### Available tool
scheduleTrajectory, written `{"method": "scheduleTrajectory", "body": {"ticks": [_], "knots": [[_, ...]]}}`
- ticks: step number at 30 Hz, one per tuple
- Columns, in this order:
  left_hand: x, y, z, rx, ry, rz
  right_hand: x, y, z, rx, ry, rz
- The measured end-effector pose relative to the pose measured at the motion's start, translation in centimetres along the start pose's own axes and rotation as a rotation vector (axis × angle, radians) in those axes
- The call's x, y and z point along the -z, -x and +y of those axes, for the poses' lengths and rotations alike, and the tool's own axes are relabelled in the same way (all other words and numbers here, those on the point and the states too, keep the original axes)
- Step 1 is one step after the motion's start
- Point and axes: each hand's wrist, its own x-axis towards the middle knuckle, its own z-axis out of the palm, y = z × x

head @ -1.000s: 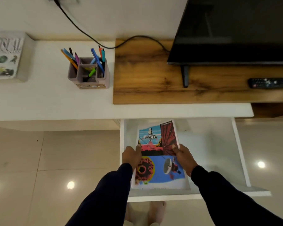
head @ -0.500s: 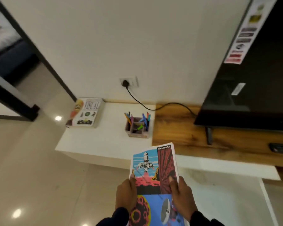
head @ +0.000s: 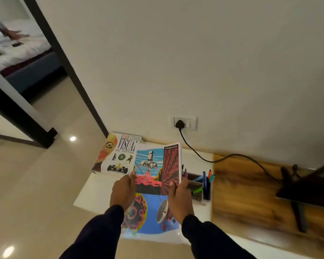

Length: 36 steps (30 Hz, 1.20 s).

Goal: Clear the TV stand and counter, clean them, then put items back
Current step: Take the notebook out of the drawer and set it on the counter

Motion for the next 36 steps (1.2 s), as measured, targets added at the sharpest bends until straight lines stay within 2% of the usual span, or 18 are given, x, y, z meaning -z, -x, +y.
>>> {"method": "scheduleTrajectory", "body": {"ticks": [3,9,15,20,25,30,36], "knots": [[-1.2,-6.5,-1.5,-0.039,-0.07,-0.081,-3.6,-4.6,-0.9,-0.063,0.032,0.009],[-5.0,-13.9,-3.2,-0.064,-0.138,-0.241,-7.5,-10.8,-0.9,-0.21,0.064,-0.009],[-8.8,-15.1,-2.9,0.01,-0.125,-0.43,-9.6,-13.9,0.5,-0.319,0.251,0.014],[-10.1,-14.7,-2.7,0.006,-0.255,-0.456,-9.7,-14.8,1.7,-0.39,0.462,0.011],[-10.2,-14.5,-3.0,-0.046,-0.357,-0.451,-10.3,-14.4,2.3,-0.425,0.465,0.001],[-10.4,-14.6,-3.1,-0.037,-0.382,-0.468,-10.8,-14.1,3.2,-0.301,0.652,-0.011],[-10.1,-15.0,-3.1,-0.1,-0.475,-0.511,-10.3,-14.0,5.1,-0.172,0.654,-0.189]]}}
